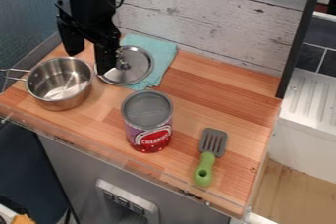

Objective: Move red can to the top right of the table

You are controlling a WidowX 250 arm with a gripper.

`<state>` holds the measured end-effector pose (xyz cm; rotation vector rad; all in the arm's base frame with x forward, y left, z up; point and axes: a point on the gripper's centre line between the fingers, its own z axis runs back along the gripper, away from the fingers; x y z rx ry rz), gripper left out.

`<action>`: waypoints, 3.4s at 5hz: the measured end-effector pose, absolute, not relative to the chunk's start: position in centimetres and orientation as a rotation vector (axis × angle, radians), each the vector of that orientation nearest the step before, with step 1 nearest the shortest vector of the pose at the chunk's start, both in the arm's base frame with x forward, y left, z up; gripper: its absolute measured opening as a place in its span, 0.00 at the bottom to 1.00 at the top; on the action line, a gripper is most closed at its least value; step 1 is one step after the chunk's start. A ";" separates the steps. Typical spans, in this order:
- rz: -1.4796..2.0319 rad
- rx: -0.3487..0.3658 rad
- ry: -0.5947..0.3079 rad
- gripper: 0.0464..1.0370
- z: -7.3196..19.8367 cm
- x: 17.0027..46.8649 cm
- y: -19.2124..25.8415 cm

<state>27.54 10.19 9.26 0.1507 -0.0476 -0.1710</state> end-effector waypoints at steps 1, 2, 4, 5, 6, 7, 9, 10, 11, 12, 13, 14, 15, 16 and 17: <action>-0.170 0.133 -0.021 0.96 8.5 27.2 10.0; -0.106 0.083 -0.024 0.96 9.6 23.0 11.4; -0.135 0.004 0.028 0.96 9.5 17.0 11.1; -0.188 -0.008 0.049 0.96 7.8 16.2 9.8; -0.266 -0.002 0.045 0.96 6.3 16.4 7.6; -0.304 0.015 0.049 0.96 5.0 17.1 5.8; -0.308 0.034 0.058 0.96 3.6 19.9 4.0; -0.291 0.048 0.054 0.96 3.4 22.3 3.5; -0.270 0.048 0.041 0.96 3.4 25.1 3.2; -0.230 0.024 0.031 0.96 3.3 27.7 2.7; -0.180 0.007 0.006 0.96 3.3 30.6 2.6; -0.191 -0.011 -0.005 0.96 2.9 33.2 1.9; -0.216 -0.008 -0.007 0.96 2.8 34.7 0.8; -0.260 0.003 -0.014 0.96 2.6 36.3 -1.0; -0.254 0.003 -0.017 0.96 3.1 36.7 -1.7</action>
